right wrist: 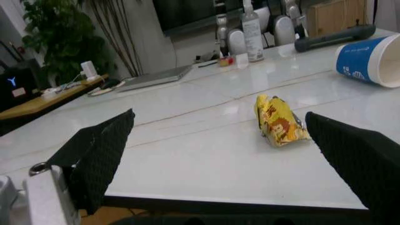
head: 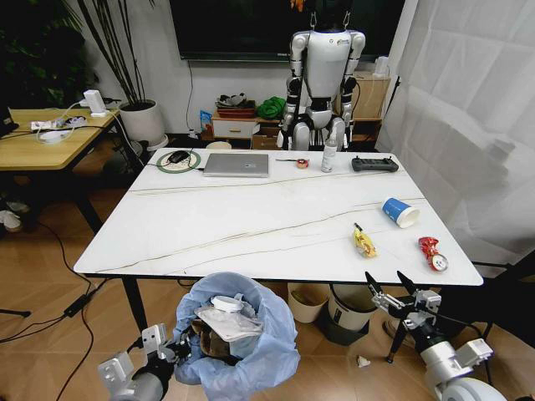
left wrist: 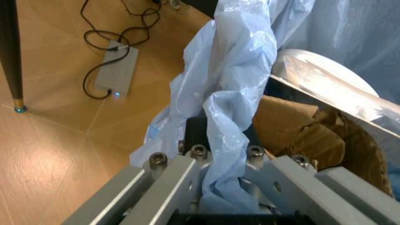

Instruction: Pick up the trash bin and place the trash from the table into it.

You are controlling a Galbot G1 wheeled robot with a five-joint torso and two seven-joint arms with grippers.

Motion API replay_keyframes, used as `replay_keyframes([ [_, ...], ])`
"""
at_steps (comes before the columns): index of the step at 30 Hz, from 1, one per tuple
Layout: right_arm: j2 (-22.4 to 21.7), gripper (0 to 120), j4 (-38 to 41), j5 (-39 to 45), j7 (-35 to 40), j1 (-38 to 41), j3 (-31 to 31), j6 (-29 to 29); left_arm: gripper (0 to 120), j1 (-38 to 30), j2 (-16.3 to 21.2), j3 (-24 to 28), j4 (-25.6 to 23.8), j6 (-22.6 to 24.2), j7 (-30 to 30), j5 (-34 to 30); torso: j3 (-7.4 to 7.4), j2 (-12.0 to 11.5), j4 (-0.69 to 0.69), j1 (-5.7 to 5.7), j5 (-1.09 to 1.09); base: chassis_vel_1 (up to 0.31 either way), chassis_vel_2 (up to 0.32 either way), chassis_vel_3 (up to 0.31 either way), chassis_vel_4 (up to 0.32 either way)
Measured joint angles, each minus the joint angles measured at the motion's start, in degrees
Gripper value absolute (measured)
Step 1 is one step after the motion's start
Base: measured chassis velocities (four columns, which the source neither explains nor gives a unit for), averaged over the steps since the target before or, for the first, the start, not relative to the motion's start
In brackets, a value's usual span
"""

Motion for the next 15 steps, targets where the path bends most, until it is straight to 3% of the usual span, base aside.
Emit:
replay_keyframes([
  [15, -0.5, 100, -0.9, 0.8, 0.0, 1.1, -0.4, -0.1, 0, -0.4, -0.1, 0.0, 0.0, 0.3, -0.3, -0.2, 0.0, 0.0, 0.0, 0.01, 0.0, -0.074, -0.068, 0.061, 0.056],
])
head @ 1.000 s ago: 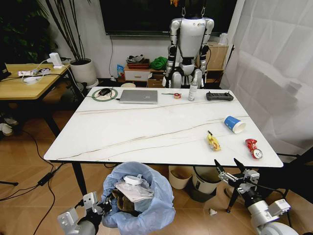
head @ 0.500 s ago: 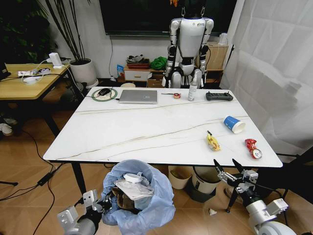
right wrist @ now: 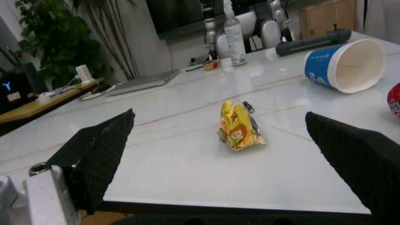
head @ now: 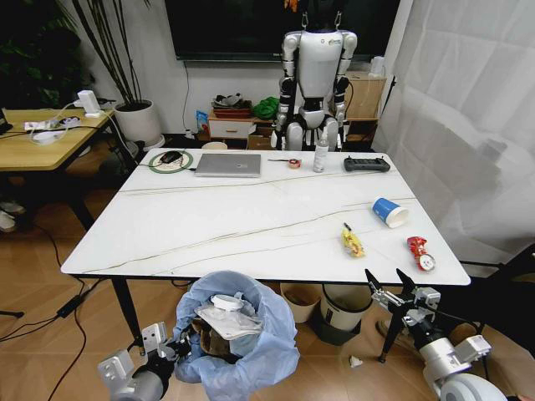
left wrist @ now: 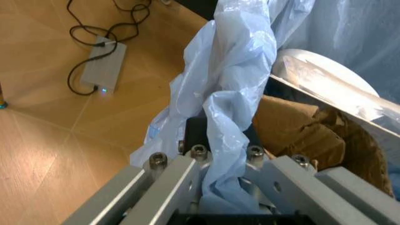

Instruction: Pick up the trash bin and place the trash from the table into it.

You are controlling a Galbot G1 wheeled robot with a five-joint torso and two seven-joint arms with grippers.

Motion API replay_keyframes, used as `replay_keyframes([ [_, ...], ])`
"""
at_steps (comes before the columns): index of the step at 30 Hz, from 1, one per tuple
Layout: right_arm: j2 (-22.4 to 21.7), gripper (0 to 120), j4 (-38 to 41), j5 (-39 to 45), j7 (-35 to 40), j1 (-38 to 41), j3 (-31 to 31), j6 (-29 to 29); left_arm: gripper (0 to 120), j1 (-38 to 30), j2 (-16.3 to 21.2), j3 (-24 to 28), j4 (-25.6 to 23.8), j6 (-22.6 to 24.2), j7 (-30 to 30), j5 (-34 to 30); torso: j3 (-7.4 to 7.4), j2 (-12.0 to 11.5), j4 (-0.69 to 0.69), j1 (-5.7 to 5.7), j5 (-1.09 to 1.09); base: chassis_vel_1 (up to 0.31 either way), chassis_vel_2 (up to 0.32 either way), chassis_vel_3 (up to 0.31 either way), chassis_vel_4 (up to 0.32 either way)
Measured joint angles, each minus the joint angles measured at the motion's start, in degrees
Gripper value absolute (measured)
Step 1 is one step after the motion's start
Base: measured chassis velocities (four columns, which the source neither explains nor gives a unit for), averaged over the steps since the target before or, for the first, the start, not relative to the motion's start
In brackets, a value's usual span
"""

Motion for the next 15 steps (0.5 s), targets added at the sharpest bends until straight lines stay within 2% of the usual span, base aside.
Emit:
replay_keyframes([
  [15, -0.4, 100, -0.1, 1.1, -0.3, 0.2, 0.1, -0.1, 0, -0.2, -0.2, 0.2, 0.2, 0.0, 0.0, 0.1, 0.0, 0.0, 0.01, 0.0, 0.01, -0.058, -0.06, 0.062, 0.066],
])
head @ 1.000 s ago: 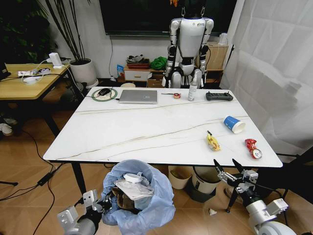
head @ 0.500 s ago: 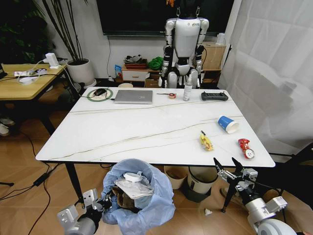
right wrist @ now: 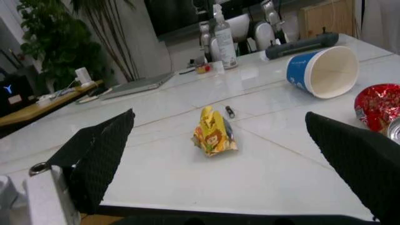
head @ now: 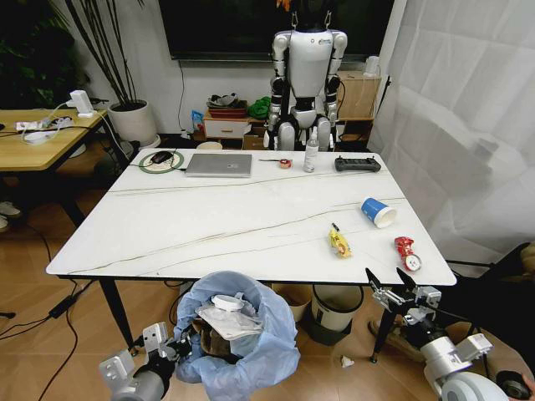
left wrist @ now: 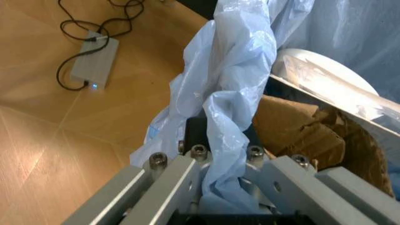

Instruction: Pick up the trash bin and place the trash from the table into it.

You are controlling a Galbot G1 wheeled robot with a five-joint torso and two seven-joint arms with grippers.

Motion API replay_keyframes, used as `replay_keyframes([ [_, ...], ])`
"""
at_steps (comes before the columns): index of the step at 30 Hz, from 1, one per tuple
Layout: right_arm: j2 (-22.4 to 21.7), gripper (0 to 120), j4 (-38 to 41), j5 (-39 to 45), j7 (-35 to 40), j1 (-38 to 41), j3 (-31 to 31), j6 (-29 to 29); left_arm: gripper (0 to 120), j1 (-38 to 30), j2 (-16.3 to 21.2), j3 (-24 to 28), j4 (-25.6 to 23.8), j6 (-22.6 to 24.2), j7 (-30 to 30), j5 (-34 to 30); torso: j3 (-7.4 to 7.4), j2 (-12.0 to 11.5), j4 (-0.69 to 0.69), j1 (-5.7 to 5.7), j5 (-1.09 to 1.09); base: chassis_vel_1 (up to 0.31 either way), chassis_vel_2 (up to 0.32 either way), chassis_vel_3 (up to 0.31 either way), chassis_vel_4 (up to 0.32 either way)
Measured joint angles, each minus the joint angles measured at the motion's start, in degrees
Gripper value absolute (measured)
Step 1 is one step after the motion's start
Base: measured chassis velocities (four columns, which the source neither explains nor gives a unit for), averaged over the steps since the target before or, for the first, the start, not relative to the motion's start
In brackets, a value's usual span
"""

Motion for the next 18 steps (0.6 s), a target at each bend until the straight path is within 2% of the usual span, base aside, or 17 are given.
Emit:
replay_keyframes([
  [18, -0.1, 100, -0.3, 0.1, -0.6, 0.2, 0.2, 0.0, 0, -0.1, -0.2, 0.1, 0.0, 0.0, 0.0, 0.1, 0.0, 0.0, -0.01, 0.0, -0.01, -0.102, -0.092, 0.091, 0.089],
])
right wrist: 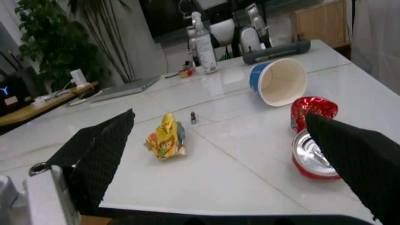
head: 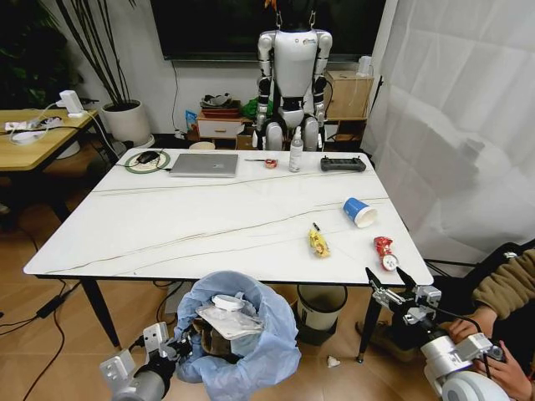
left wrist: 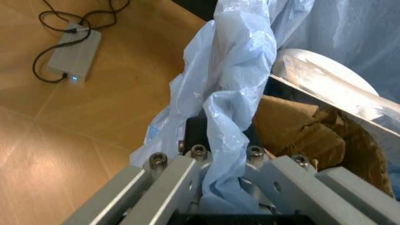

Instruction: Pick up the trash bin and place the trash from the table into it.

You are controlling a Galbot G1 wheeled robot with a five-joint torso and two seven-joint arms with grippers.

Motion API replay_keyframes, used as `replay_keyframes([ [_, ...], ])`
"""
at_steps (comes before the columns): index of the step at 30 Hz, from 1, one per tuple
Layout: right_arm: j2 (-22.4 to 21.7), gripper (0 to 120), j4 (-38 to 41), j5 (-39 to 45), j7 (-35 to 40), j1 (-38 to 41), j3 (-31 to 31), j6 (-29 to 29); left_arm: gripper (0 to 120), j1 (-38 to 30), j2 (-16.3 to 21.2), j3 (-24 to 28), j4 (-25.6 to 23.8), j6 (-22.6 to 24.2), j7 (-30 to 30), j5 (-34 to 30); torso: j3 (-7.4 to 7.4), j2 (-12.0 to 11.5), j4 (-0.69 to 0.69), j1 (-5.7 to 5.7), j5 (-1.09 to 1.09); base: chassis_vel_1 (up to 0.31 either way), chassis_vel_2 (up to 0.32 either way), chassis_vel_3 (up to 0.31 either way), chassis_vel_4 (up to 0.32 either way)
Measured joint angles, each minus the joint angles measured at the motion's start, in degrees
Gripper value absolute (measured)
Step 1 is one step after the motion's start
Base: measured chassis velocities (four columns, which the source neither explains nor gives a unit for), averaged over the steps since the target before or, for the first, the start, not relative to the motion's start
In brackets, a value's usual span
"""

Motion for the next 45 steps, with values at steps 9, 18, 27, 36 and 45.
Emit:
replay_keyframes([
  [9, 0.3, 100, -0.6, -1.9, -0.6, 0.6, -0.1, 0.7, 0, -0.1, -0.1, 0.0, 0.2, 0.0, 0.0, 0.0, 0.0, 0.0, 0.0, -0.01, 0.0, -0.101, -0.107, 0.099, 0.115],
  [18, -0.2, 100, -1.4, -6.9, -2.4, 3.0, -1.5, 2.0, 0, 0.4, -0.3, -0.5, 0.1, 0.0, 0.0, 0.0, 0.0, 0.0, 0.01, 0.0, 0.01, -0.05, -0.059, 0.053, 0.044],
  [27, -5.1, 100, 0.6, -4.8, 8.6, 9.9, -8.4, -5.6, 0, 2.2, -1.3, -2.3, -1.2, 0.0, 0.0, 0.5, 0.0, 0.0, 0.01, -0.01, -0.02, 0.0, 0.0, 0.0, 0.0],
  [36, -7.3, 100, -3.5, -2.3, 18.3, 20.6, -14.4, -18.1, 0, 4.3, -2.2, -4.5, -3.4, -0.2, 0.0, 1.3, 0.01, 0.0, 0.02, 0.0, 0.01, 0.0, 0.0, 0.0, 0.0],
  [45, -8.6, 100, -5.7, -3.3, 20.9, 22.1, -15.6, -23.3, 0, 4.7, -2.9, -4.8, -3.8, -0.4, 0.0, 1.8, 0.0, 0.0, 0.0, 0.0, 0.0, 0.0, 0.0, 0.0, 0.0],
])
